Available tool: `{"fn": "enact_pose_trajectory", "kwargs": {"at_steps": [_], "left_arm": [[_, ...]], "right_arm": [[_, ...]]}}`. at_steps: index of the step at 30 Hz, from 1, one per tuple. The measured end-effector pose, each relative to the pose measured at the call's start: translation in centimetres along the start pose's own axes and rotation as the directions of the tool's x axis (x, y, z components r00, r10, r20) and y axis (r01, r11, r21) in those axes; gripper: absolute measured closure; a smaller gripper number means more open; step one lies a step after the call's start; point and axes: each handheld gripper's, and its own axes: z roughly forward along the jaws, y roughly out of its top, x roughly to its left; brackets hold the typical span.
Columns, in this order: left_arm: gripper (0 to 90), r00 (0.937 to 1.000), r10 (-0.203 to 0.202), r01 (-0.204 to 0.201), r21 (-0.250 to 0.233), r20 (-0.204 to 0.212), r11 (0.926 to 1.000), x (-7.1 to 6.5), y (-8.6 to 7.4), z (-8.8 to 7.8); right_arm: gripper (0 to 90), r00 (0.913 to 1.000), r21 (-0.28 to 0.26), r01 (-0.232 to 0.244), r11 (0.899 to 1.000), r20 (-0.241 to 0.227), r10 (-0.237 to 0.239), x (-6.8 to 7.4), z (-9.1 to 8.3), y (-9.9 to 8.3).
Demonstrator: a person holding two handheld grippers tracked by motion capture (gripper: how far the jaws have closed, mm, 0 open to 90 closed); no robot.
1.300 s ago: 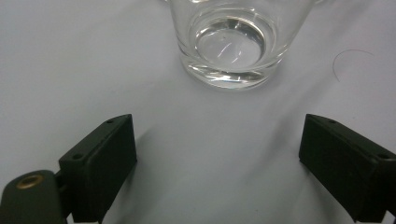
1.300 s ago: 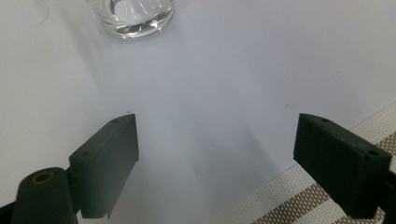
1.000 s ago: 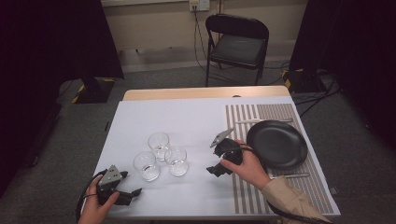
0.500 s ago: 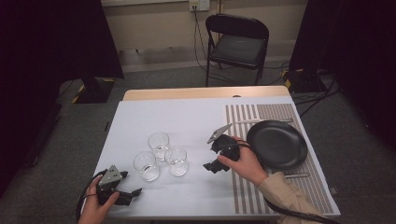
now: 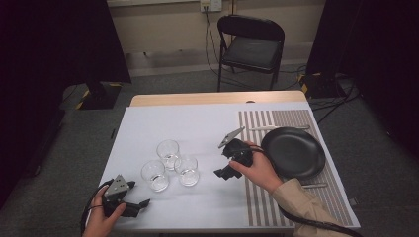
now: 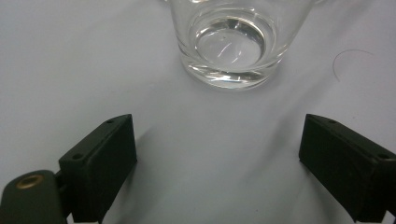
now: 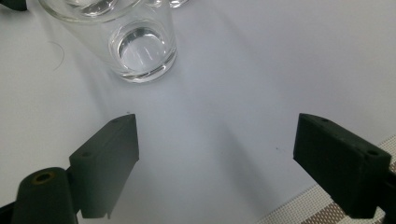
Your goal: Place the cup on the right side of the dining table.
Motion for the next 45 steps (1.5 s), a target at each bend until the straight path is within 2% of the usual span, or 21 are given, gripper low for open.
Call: {"fn": "enact_pose_trajectory", "kwargs": {"at_steps": [14, 15, 21, 28, 45], "left_arm": [[10.2, 1.0, 0.0, 0.0, 0.0, 0.0, 1.0, 0.0, 0.0, 0.0], [10.2, 1.0, 0.0, 0.0, -0.001, 0.001, 1.0, 0.0, 0.0, 0.0], [10.2, 1.0, 0.0, 0.0, 0.0, 0.0, 1.0, 0.0, 0.0, 0.0], [10.2, 1.0, -0.002, 0.002, -0.001, 0.0, 1.0, 0.0, 0.0, 0.0], [10.2, 1.0, -0.003, 0.003, -0.005, 0.002, 1.0, 0.0, 0.0, 0.0]], "right_arm": [[13.5, 0.9999, 0.004, 0.013, 1.0, -0.001, -0.013, 0.3, -0.3, 1.2], [13.5, 0.9997, 0.0, 0.025, 1.0, -0.001, -0.025, 0.3, -0.3, 1.3], [13.5, 0.9999, 0.006, 0.017, 1.0, -0.002, -0.017, 0.3, -0.4, 1.6], [13.5, 0.9994, 0.0, 0.034, 0.999, -0.004, -0.034, 0.4, -0.5, 2.1], [13.5, 0.9992, -0.001, 0.04, 0.999, -0.006, -0.04, 0.5, -0.5, 3.1]]}}
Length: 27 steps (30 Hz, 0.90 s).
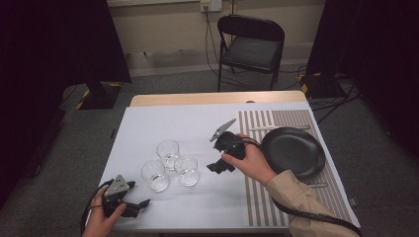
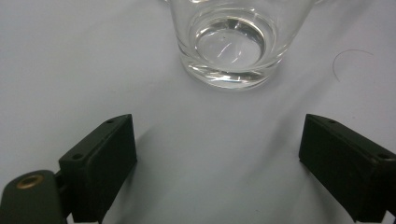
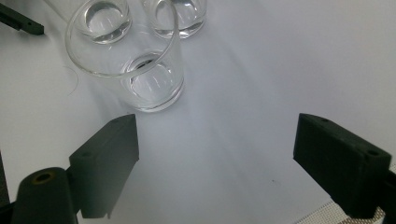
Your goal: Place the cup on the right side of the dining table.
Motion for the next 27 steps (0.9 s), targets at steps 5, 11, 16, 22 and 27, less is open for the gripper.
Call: {"fn": "enact_pose_trajectory", "kwargs": {"at_steps": [5, 11, 16, 22, 27], "left_arm": [[10.2, 1.0, 0.002, -0.002, 0.002, -0.001, 1.0, 0.0, 0.0, 0.0], [10.2, 1.0, 0.003, -0.003, 0.002, -0.002, 1.0, 0.0, 0.0, 0.0], [10.2, 1.0, 0.002, -0.002, 0.002, -0.002, 1.0, 0.0, 0.0, 0.0], [10.2, 1.0, 0.002, -0.002, 0.001, -0.002, 1.0, 0.0, 0.0, 0.0], [10.2, 1.0, 0.002, -0.002, 0.001, -0.002, 1.0, 0.0, 0.0, 0.0]], "right_arm": [[13.5, 1.0, -0.003, 0.009, 1.0, -0.004, -0.009, 0.0, 0.1, 0.5], [13.5, 1.0, 0.002, 0.006, 1.0, -0.007, -0.006, 0.1, 0.3, 0.8], [13.5, 0.9999, -0.004, 0.01, 1.0, -0.008, -0.01, 0.1, 0.4, 1.2], [13.5, 0.9999, -0.011, 0.013, 1.0, -0.01, -0.013, 0.0, 0.4, 1.6], [13.5, 0.9998, -0.022, 0.011, 1.0, -0.015, -0.011, 0.1, 0.4, 2.0]]}}
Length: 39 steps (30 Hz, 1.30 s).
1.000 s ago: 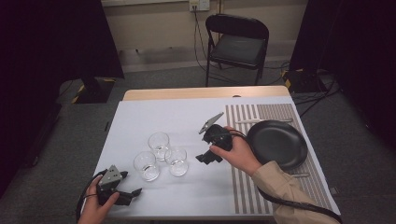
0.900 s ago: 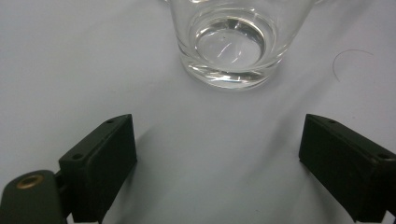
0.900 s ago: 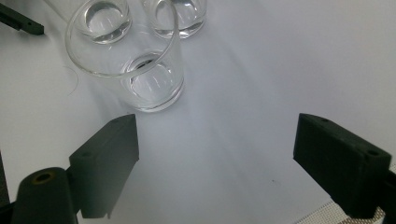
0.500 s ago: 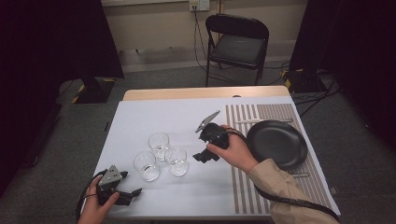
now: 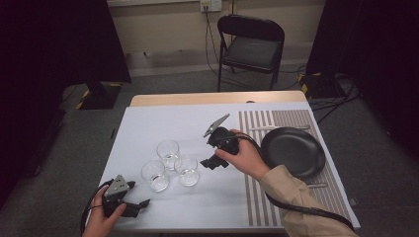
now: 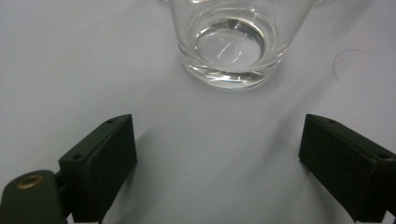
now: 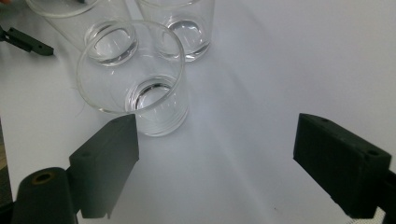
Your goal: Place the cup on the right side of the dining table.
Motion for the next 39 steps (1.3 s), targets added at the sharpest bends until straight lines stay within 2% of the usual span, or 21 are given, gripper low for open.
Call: {"fn": "enact_pose_trajectory", "kwargs": {"at_steps": [16, 39], "left_arm": [[10.2, 1.0, -0.002, 0.002, -0.001, 0.003, 1.0, 0.0, 0.0, 0.0], [10.2, 1.0, -0.006, 0.006, -0.004, 0.003, 1.0, 0.0, 0.0, 0.0]], "right_arm": [[13.5, 0.9998, 0.003, 0.016, 1.0, -0.015, -0.016, 0.3, 0.8, 1.4], [13.4, 0.9997, 0.004, 0.005, 1.0, -0.024, -0.005, 0.5, 2.1, 2.5]]}}
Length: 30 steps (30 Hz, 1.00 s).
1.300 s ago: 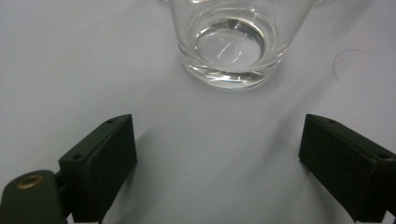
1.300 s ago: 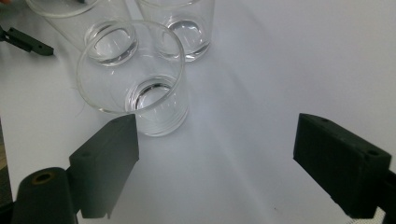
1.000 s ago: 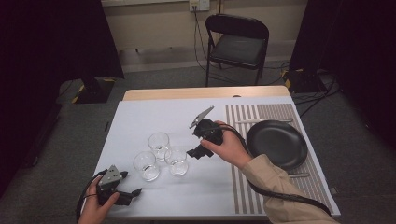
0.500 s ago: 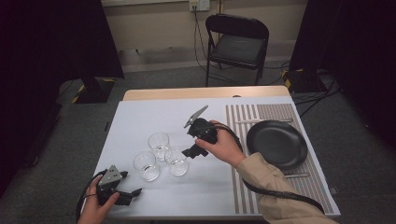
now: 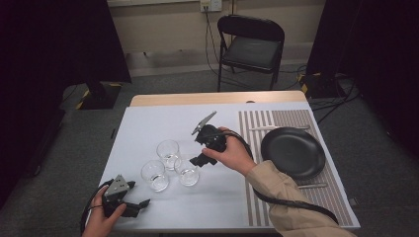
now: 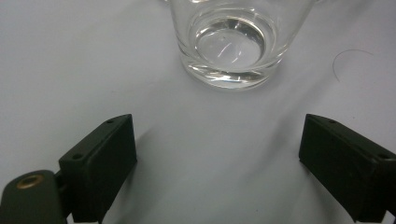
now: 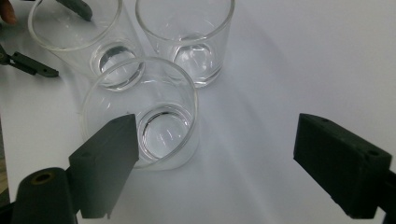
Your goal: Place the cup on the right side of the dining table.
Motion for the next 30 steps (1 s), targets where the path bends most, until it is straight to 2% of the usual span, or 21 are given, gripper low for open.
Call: {"fn": "enact_pose_trajectory", "kwargs": {"at_steps": [30], "left_arm": [[10.2, 1.0, 0.0, 0.0, 0.0, 0.0, 1.0, 0.0, 0.0, 0.0]], "right_arm": [[13.4, 1.0, 0.035, 0.005, 0.999, -0.007, -0.004, 0.4, 2.4, 0.6]]}}
